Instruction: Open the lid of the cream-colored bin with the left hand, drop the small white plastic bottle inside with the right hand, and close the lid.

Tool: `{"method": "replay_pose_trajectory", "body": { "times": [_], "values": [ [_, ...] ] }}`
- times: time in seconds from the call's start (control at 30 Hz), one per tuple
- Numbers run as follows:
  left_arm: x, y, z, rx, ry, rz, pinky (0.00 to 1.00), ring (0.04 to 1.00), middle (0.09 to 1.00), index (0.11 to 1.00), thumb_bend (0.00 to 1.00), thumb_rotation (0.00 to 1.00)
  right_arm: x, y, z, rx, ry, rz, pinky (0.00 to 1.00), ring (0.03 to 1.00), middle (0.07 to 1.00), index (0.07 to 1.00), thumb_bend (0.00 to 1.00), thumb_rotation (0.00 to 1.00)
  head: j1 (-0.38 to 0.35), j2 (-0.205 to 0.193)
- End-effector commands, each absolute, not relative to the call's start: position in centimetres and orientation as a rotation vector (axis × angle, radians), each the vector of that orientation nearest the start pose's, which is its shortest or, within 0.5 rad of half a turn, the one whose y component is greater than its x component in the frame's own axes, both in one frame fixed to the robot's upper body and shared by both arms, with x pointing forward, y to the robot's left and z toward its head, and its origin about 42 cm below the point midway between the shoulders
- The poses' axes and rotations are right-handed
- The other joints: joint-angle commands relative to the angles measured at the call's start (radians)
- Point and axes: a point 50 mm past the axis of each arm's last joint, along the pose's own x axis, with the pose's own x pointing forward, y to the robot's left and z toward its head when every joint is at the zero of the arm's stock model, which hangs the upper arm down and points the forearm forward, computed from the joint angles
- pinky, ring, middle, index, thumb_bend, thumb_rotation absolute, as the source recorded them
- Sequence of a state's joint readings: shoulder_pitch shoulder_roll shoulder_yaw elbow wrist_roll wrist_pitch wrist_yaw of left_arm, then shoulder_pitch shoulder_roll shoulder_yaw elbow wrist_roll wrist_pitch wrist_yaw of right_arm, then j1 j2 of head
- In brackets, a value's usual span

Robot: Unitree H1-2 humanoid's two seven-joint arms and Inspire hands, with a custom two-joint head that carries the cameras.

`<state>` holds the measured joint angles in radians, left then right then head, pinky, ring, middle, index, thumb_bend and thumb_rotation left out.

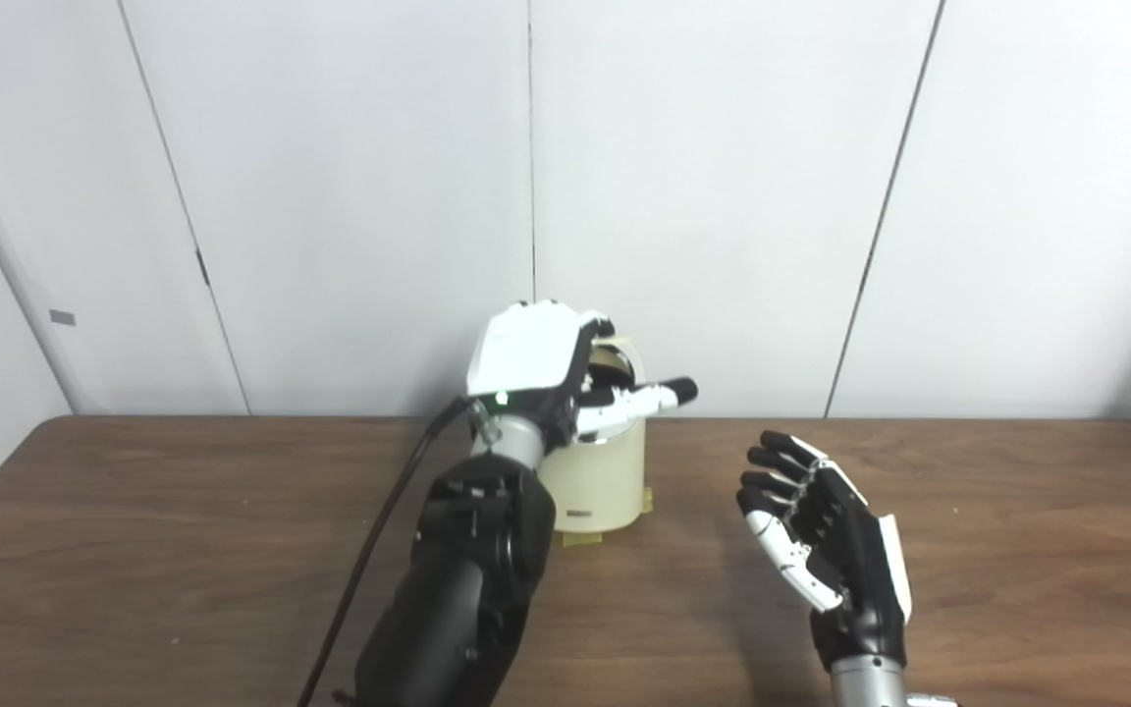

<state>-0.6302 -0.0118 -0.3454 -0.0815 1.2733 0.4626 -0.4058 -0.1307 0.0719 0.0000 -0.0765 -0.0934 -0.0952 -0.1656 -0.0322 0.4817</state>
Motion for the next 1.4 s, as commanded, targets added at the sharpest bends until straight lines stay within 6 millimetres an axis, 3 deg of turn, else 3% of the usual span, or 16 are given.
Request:
{"method": "replay_pose_trajectory", "body": {
  "times": [0.0,0.3,0.8,1.17,1.37],
  "values": [
    [39.9,7.3,31.9,1.288,-0.345,-0.020,1.00,0.958,0.857,0.836,0.87,1.00,32.8,-17.9,18.3,0.028,-0.385,-0.124,0.57,0.661,0.709,0.713,0.27,0.29,-0.001,0.000],
    [40.3,8.8,28.1,1.321,-0.245,-0.081,1.00,0.948,0.862,0.839,0.87,1.00,32.9,-17.9,18.3,0.045,-0.384,-0.127,0.58,0.664,0.706,0.709,0.28,0.29,-0.006,-0.001],
    [39.8,9.5,24.4,1.327,-0.163,-0.117,1.00,0.937,0.849,0.827,0.84,1.00,32.8,-18.1,18.7,0.066,-0.386,-0.132,0.58,0.664,0.705,0.712,0.29,0.26,-0.015,0.006],
    [40.1,9.8,23.4,1.461,-0.212,-0.078,1.00,0.942,0.833,0.811,0.85,1.00,32.7,-18.0,18.9,0.071,-0.386,-0.132,0.57,0.665,0.707,0.714,0.29,0.26,-0.014,0.009],
    [39.9,9.7,24.9,1.410,-0.272,-0.057,1.00,0.969,0.880,0.859,0.82,1.00,32.8,-18.0,18.8,0.070,-0.391,-0.129,0.58,0.664,0.703,0.710,0.29,0.27,-0.013,0.005]
  ]
}}
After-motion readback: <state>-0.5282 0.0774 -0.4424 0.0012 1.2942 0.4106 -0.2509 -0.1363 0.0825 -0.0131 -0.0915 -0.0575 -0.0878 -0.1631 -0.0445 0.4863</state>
